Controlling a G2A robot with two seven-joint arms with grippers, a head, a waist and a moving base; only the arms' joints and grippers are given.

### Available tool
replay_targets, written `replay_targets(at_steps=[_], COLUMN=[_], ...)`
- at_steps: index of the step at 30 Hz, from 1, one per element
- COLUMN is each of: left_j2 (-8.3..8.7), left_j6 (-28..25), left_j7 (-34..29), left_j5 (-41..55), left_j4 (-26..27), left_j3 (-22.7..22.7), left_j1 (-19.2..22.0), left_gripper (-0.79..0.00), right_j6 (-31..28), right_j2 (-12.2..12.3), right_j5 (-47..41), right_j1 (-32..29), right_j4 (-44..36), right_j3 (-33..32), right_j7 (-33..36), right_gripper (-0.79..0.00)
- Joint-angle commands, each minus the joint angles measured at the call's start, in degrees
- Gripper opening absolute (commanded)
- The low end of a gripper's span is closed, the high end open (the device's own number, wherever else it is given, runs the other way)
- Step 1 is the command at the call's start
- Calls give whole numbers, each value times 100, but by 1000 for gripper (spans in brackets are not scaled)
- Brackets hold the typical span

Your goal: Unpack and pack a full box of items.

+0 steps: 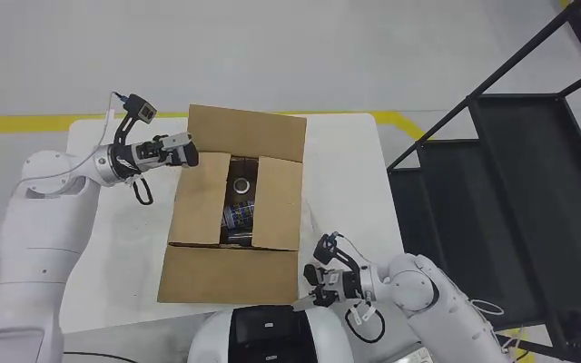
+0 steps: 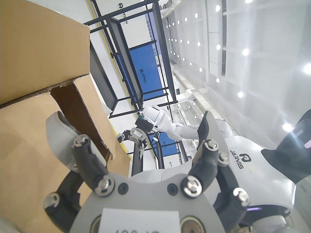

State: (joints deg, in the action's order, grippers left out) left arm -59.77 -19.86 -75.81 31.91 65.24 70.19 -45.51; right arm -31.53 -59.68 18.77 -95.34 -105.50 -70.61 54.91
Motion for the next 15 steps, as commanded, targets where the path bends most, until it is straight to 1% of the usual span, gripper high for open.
replay_targets(at_steps=[1, 6, 12, 13, 15], left_j2=[11, 40, 72, 76, 85], left_j6=[-5, -4, 31, 35, 43], left_j7=[77, 158, 213, 215, 206], left_j5=[-40, -75, -104, -107, -99], left_j4=[7, 75, 250, 295, 381], left_j3=[33, 115, 200, 209, 232], left_j1=[-34, -129, -222, -236, -264], left_gripper=[0, 0, 0, 0, 0], right_j6=[-2, -326, -689, -703, -675], right_j2=[-9, -12, 45, 59, 80], right_j5=[-275, -1214, -2371, -2466, -2381], right_j1=[92, 325, 502, 550, 654], right_j4=[93, 346, 459, 482, 458], right_j3=[171, 420, 316, 268, 136], right_j7=[94, 358, 595, 635, 555], right_gripper=[0, 0, 0, 0, 0])
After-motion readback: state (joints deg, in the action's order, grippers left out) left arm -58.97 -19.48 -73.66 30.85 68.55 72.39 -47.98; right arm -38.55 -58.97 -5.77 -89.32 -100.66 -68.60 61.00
